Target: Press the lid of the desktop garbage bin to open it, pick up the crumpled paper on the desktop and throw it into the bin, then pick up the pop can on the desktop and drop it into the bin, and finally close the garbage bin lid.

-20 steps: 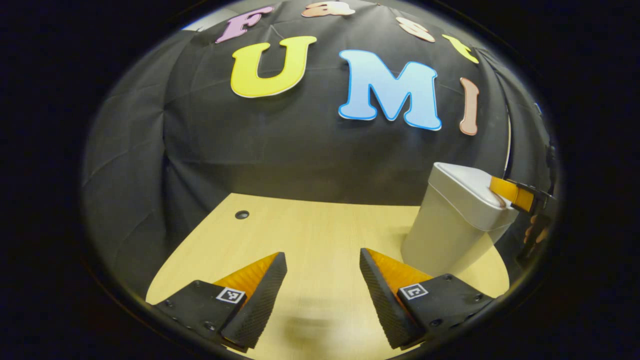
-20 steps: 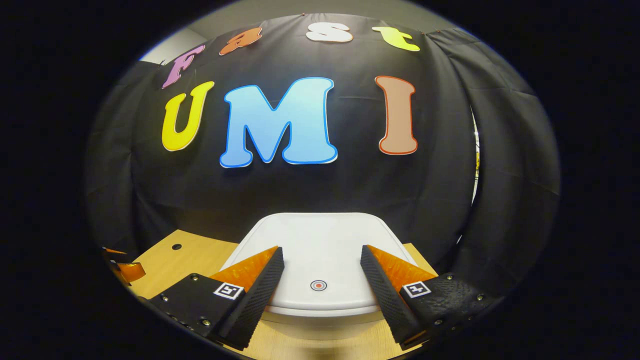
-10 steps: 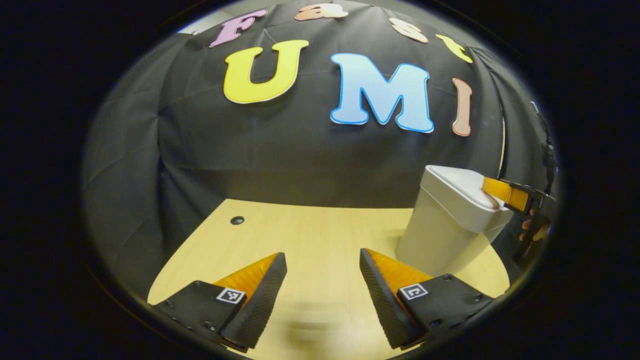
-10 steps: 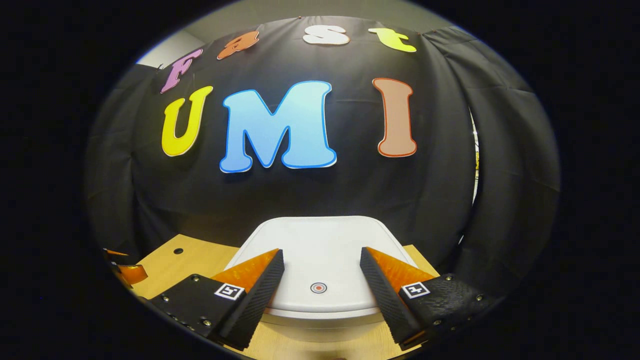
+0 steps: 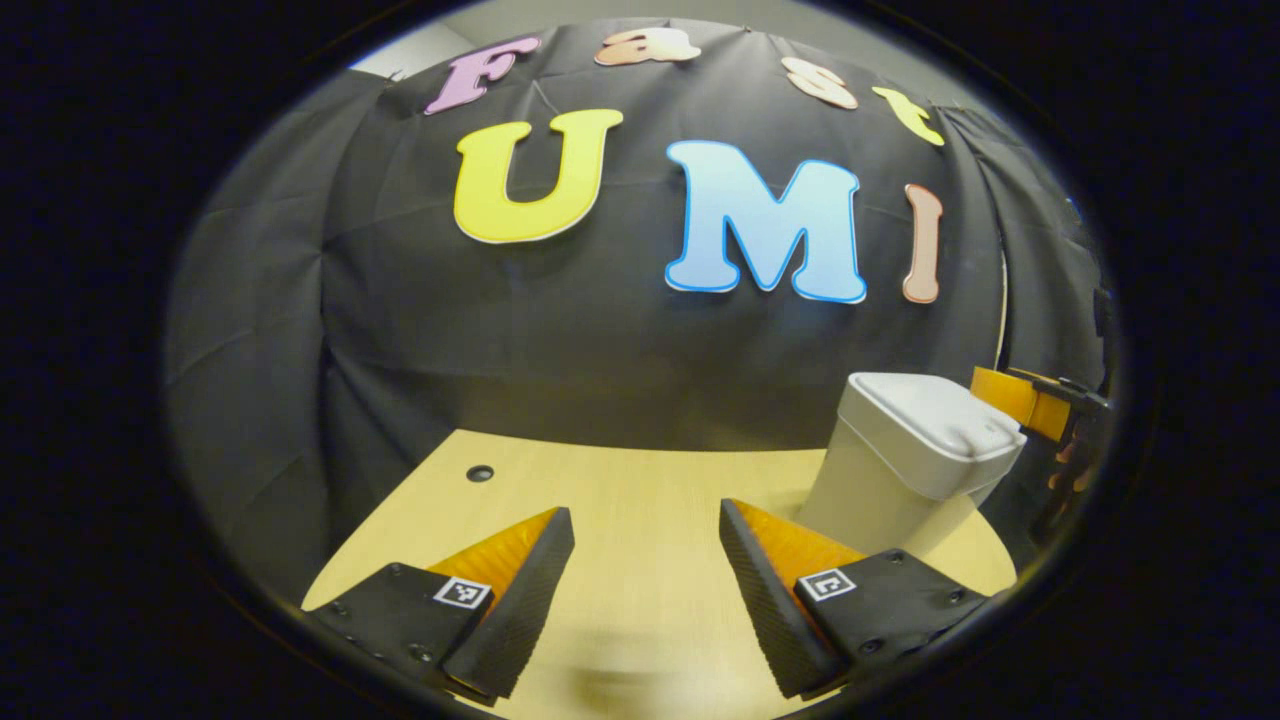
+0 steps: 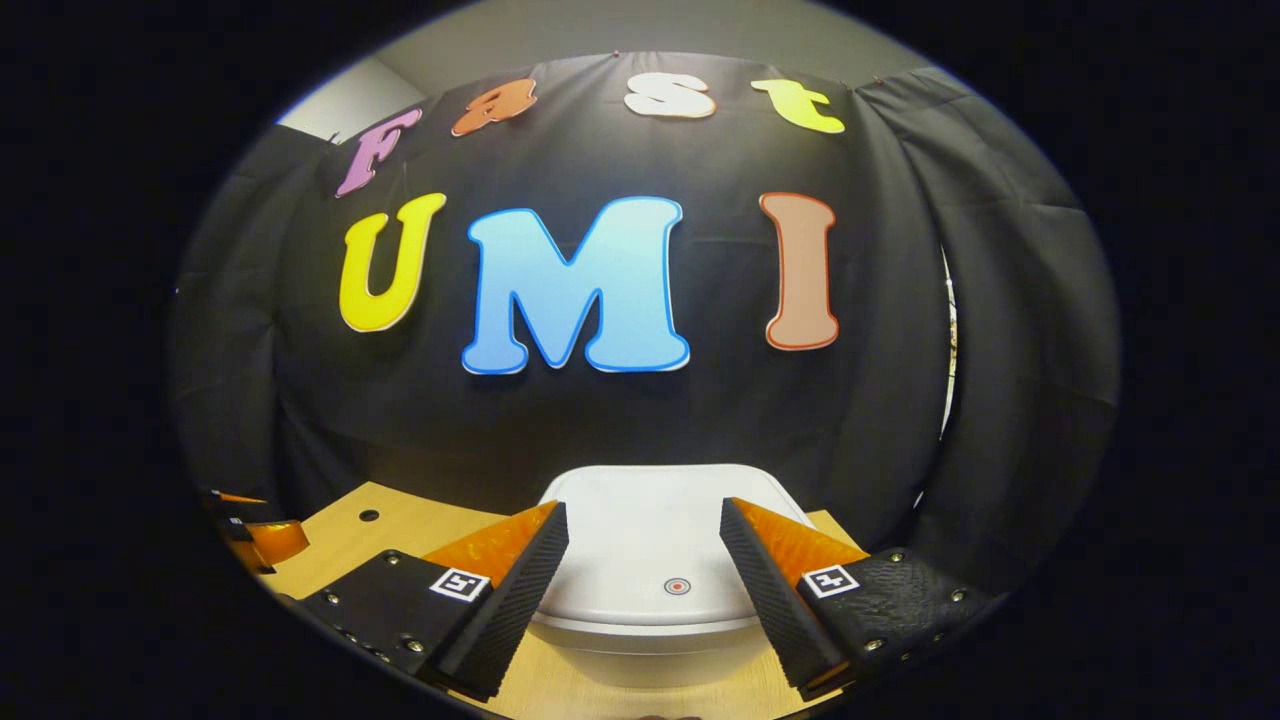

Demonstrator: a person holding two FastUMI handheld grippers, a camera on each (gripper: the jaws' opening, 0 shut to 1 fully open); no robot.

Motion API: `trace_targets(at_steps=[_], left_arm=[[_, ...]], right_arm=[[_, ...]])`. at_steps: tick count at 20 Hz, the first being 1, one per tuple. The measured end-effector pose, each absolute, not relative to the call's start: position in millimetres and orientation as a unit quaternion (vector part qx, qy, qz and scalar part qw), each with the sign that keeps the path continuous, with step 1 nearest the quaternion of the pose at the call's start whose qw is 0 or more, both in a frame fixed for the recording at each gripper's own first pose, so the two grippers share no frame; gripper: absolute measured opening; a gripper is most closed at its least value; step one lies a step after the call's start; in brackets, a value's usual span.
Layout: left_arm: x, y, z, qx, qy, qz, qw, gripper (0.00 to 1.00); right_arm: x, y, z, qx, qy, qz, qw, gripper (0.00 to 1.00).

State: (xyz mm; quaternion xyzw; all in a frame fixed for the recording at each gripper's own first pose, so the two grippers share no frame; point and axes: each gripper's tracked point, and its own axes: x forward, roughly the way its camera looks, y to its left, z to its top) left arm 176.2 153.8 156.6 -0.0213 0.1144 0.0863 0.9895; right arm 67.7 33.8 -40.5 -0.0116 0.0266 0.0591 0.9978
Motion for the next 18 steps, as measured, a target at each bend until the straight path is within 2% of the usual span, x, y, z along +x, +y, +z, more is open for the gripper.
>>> trace_targets(at_steps=[3,4,5,8,14,18], left_arm=[[179,146,172,-0.006,0.097,0.070,0.993,0.96],[180,141,176,-0.001,0.091,0.061,0.994,0.99],[183,132,178,0.003,0.088,0.050,0.995,0.95],[190,99,183,0.020,0.087,0.007,0.996,0.92],[203,21,192,0.039,0.077,-0.048,0.995,0.94],[207,-42,197,0.046,0.071,-0.047,0.995,0.95]], right_arm=[[51,41,-19,-0.011,0.006,0.062,0.998,0.98],[45,42,-13,-0.010,0.000,0.060,0.998,0.98],[40,42,-9,-0.010,-0.005,0.057,0.998,0.98],[26,32,-4,-0.012,-0.010,0.038,0.999,0.98],[8,-7,-4,-0.029,-0.016,0.022,0.999,0.98],[6,-51,-1,-0.032,-0.025,0.034,0.999,0.98]])
